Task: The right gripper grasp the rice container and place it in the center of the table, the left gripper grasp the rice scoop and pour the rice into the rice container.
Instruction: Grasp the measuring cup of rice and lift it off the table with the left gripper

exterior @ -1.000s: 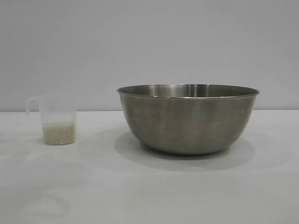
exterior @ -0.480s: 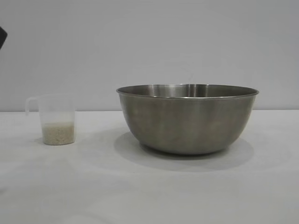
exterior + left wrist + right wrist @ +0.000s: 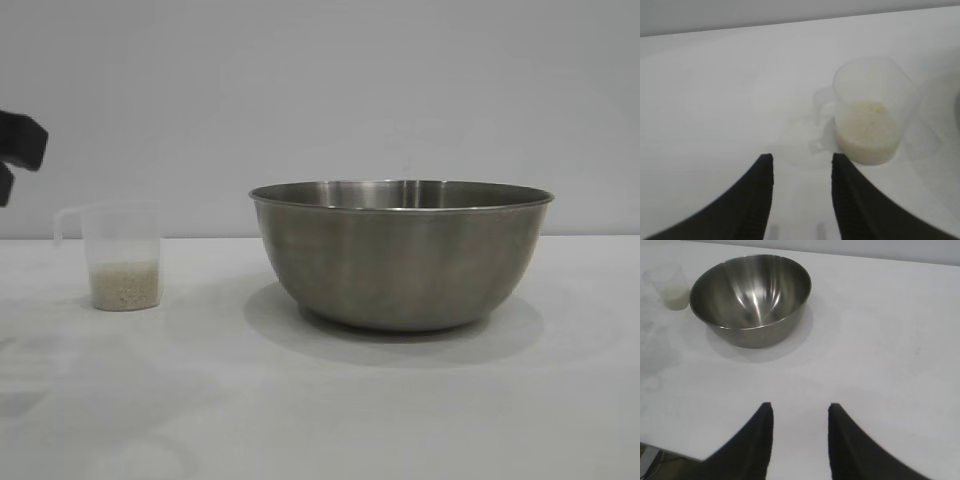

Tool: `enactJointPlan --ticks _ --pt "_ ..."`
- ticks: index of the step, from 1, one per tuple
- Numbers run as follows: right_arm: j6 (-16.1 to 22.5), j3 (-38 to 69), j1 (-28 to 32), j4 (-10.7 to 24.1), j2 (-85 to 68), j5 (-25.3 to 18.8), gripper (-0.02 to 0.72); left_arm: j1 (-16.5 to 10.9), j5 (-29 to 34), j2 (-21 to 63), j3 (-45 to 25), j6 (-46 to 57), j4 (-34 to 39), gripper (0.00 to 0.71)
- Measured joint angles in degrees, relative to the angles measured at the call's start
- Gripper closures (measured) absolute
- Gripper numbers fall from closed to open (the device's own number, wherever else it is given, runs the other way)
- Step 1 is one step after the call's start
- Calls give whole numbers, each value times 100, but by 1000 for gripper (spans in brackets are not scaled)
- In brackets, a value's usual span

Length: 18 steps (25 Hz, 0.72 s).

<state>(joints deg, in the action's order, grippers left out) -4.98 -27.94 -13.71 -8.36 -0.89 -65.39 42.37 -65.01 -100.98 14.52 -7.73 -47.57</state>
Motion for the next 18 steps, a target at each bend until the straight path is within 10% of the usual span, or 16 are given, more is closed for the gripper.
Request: enactJointPlan --ticks 10,18 --pt "50 0 0 -8 0 0 447 -13 -14 -964 20 557 63 323" --pt "72 0 0 -21 0 0 447 -659 -18 -1319 341 928 1156 323"
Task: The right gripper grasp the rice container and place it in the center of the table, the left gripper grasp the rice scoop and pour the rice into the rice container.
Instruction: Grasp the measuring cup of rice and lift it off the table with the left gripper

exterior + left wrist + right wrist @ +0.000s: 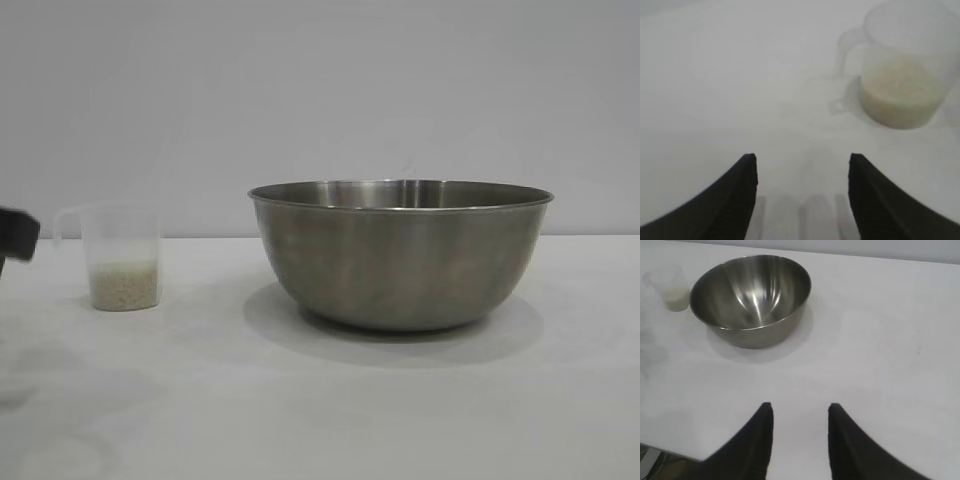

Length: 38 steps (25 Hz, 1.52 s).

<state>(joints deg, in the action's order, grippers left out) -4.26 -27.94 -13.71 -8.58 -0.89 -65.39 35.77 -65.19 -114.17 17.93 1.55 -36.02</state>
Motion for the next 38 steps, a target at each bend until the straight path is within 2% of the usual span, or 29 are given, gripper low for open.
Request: enactJointPlan --ticks 8,12,24,38 --pt "11 0 0 0 0 0 447 -732 0 -30 12 98 962 323" --pt "11 0 0 0 0 0 447 -913 -10 -186 114 118 1321 323" --pt "11 0 0 0 0 0 447 -920 -37 -198 465 -123 1412 323" --pt "22 0 0 0 0 0 447 -920 -37 -478 820 -362 1077 323"
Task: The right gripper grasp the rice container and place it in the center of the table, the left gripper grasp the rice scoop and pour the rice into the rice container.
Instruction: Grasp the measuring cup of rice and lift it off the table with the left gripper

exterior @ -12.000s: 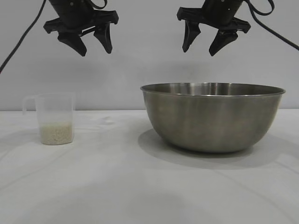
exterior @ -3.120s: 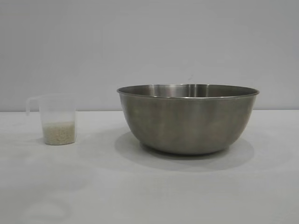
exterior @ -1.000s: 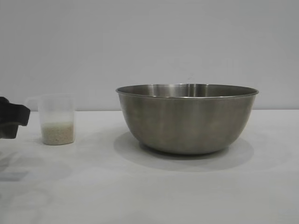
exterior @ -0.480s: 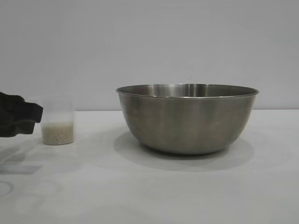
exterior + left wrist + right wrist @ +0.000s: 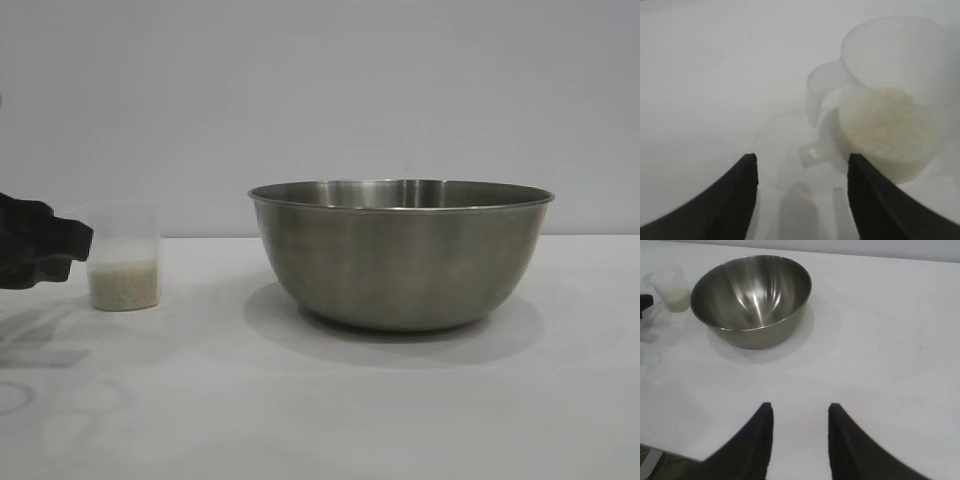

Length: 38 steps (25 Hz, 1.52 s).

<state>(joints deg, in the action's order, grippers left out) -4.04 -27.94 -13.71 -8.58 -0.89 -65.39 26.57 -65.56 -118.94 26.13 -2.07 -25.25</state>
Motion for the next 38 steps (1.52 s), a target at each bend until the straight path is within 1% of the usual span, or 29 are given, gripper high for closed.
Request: enactJointPlan --ticks 6,18,19,20,21,22,23,27,29,38 --pt "0 0 0 0 0 0 447 0 0 -27 88 0 -197 323" --pt "0 0 0 0 0 0 447 -23 0 -36 507 -210 -240 323" --pt "0 0 0 0 0 0 447 -46 0 -48 529 -213 -240 369" --pt "0 0 0 0 0 0 447 -80 0 -89 544 -221 -227 353" --pt "0 0 0 0 0 0 447 -117 -4 -131 560 -221 -215 401" --pt "0 0 0 0 0 0 447 -165 -4 -161 569 -221 -182 422" --pt "0 0 0 0 0 0 447 -217 -4 -207 585 -221 -78 413" --pt "0 0 0 0 0 0 447 -426 -4 -315 621 -144 412 413" --pt "0 0 0 0 0 0 447 -484 -4 -339 673 -135 543 413" --pt "0 0 0 0 0 0 447 -515 -4 -432 900 -122 731 413"
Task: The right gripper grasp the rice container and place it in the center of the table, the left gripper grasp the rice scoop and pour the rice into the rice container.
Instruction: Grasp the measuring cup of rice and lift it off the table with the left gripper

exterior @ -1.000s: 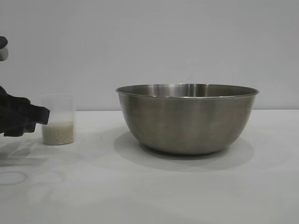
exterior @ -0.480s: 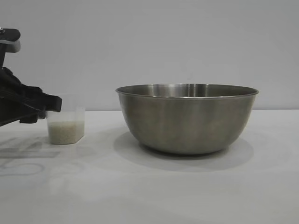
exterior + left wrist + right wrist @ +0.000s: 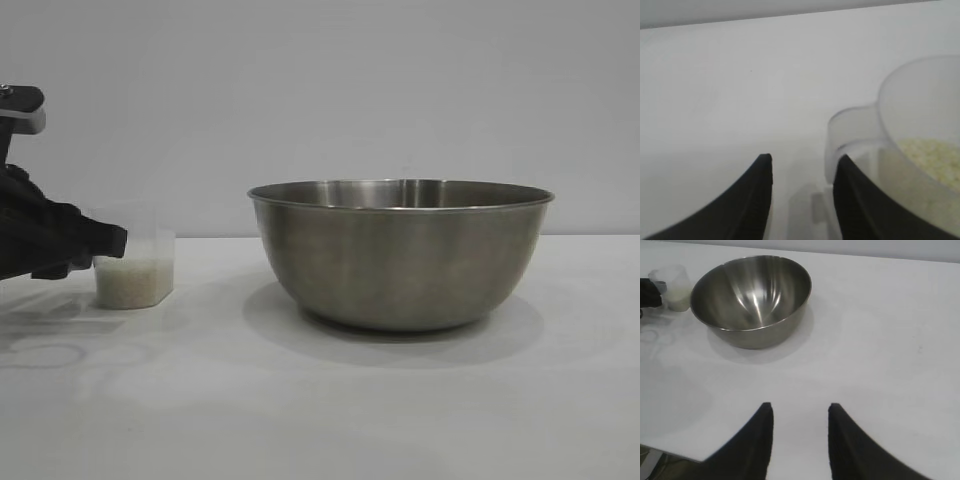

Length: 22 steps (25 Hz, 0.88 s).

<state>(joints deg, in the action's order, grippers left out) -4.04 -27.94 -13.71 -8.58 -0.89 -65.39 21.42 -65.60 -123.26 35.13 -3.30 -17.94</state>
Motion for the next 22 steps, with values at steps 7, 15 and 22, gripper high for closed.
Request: enactJointPlan --ticks 7,15,22 --pt "0 0 0 0 0 0 447 0 0 5 167 11 223 710" --pt "0 0 0 0 0 0 447 0 101 336 261 -313 631 710" --pt "0 0 0 0 0 0 447 0 88 1626 265 -1449 1812 710"
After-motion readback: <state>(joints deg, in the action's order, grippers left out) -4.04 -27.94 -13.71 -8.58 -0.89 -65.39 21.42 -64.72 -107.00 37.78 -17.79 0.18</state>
